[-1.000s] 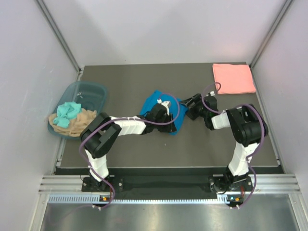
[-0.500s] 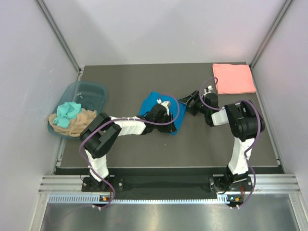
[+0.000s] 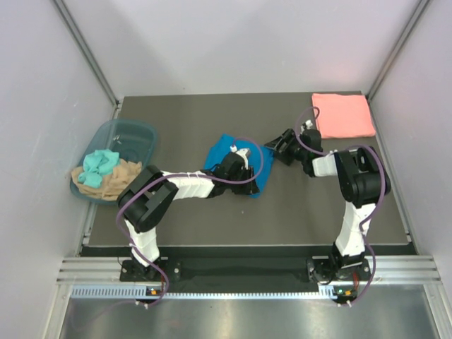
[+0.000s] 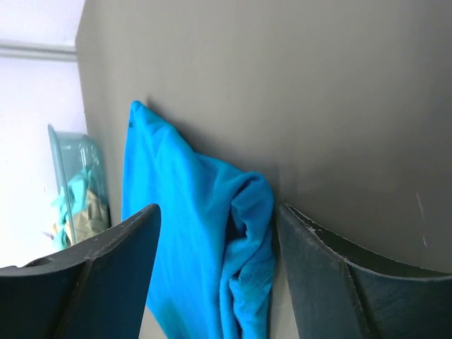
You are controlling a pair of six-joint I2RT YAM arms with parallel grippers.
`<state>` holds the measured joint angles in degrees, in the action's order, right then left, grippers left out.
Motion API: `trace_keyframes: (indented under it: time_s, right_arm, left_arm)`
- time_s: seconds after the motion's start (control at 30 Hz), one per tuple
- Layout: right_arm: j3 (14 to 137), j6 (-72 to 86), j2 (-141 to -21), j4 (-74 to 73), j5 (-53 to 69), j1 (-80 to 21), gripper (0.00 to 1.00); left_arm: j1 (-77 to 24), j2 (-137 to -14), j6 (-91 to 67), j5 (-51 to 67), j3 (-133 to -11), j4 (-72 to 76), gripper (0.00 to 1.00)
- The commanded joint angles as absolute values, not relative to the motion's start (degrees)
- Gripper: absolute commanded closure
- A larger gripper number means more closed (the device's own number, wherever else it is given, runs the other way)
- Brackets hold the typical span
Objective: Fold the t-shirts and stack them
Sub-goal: Neatly place the folded tshirt to the corner
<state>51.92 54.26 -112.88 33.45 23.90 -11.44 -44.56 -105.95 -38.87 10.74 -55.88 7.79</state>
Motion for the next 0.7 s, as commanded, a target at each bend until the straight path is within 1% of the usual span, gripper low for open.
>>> trace_keyframes:
  time_s: [0.0,0.07,0.2,0.37,0.57,0.67]
  right_arm:
    - [52.12,54.75,-110.14,19.99,17.15,-11.25,0.31]
    - [52.21,55.46,-108.73,17.41,14.78,-11.34,0.3]
    - [56.14,54.59,-106.26,6.02,11.52,-11.95,0.29]
    - [59.41,53.96,-105.74,-1.83,7.3,-13.97,0.28]
    - [58.45,55.81,-104.94,-1.15,4.92,-17.22,0.29]
    - [60.02,54.41,-106.43,-0.88,5.71,-18.19,0.29]
  left_arm:
    - [-45.35,-108.1,-37.79,9.23,-54.75,0.18,0.62]
    - [-45.35,-108.11,-37.71,9.23,-54.84,0.18,0.62]
    - [-45.35,-108.11,-37.36,8.88,-54.67,0.26,0.62]
    - [-45.44,-108.19,-37.27,9.05,-54.93,0.18,0.62]
    - [-45.53,-108.19,-36.91,9.23,-55.46,-1.3,0.62]
    - [-45.53,-108.11,-36.65,9.32,-55.55,-1.76,0.62]
